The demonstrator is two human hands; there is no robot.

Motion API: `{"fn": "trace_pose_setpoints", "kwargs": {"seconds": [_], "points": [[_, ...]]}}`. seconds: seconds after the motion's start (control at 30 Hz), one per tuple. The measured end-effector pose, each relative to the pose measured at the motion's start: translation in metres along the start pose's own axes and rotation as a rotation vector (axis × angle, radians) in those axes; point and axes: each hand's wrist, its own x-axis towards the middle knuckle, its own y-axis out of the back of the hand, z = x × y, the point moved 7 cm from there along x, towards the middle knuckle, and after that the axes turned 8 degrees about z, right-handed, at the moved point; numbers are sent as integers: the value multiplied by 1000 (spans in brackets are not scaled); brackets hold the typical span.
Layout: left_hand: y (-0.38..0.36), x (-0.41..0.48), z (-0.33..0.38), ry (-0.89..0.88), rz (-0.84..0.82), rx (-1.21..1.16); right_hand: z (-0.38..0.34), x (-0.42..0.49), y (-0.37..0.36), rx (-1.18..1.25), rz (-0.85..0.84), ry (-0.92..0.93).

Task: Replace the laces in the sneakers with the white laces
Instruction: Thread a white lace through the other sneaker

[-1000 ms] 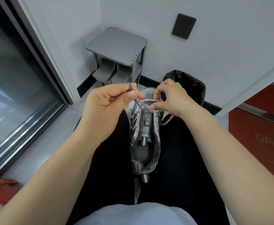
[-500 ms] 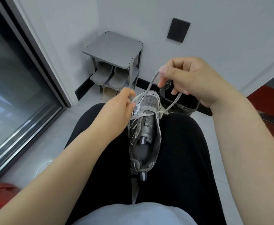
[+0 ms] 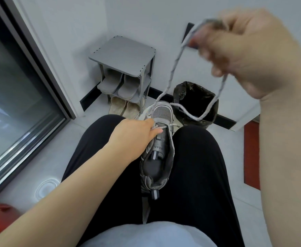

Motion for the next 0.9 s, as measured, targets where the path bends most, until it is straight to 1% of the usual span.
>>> {"fn": "trace_pose_setpoints", "kwargs": {"seconds": [0.03,0.1,0.17,0.2,0.27,0.3,0.33,0.43,0.53,0.63,0.67,0.73,0.8,0.87,0.9], "points": [[2,1,0,11,-3,-36,10,1,-10,-135,-41,-49],[2,2,-3,27,-31,-87,41,2,-36,-398,-175,-172],[2,0,-3,40,-76,-138,75,-2,-61,-572,-314,-275],[2,-2,-3,43,-93,-148,92,-3,-71,-637,-369,-282],[4,-4,-3,-4,-54,-102,116,-4,-87,-745,-444,-217],[6,-5,-3,-28,-50,-73,125,-5,-92,-765,-455,-191],[7,-6,-4,-35,-86,-79,130,-6,-93,-760,-440,-189],[9,-12,-2,-68,-304,-270,138,-6,-90,-706,-358,-214],[33,-22,-4,-147,-422,-426,142,-6,-86,-675,-299,-236],[59,-33,-28,-76,-541,-503,141,-8,-84,-657,-271,-233],[65,-33,-36,-52,-549,-485,140,-8,-83,-674,-270,-223],[66,-28,-52,-52,-500,-370,140,-7,-81,-737,-272,-200],[58,-16,-61,-19,-415,-165,141,-7,-80,-802,-268,-190],[51,-2,-61,38,-316,78,143,-7,-78,-817,-260,-203],[46,3,-56,47,-294,138,145,-7,-79,-812,-259,-208]]}}
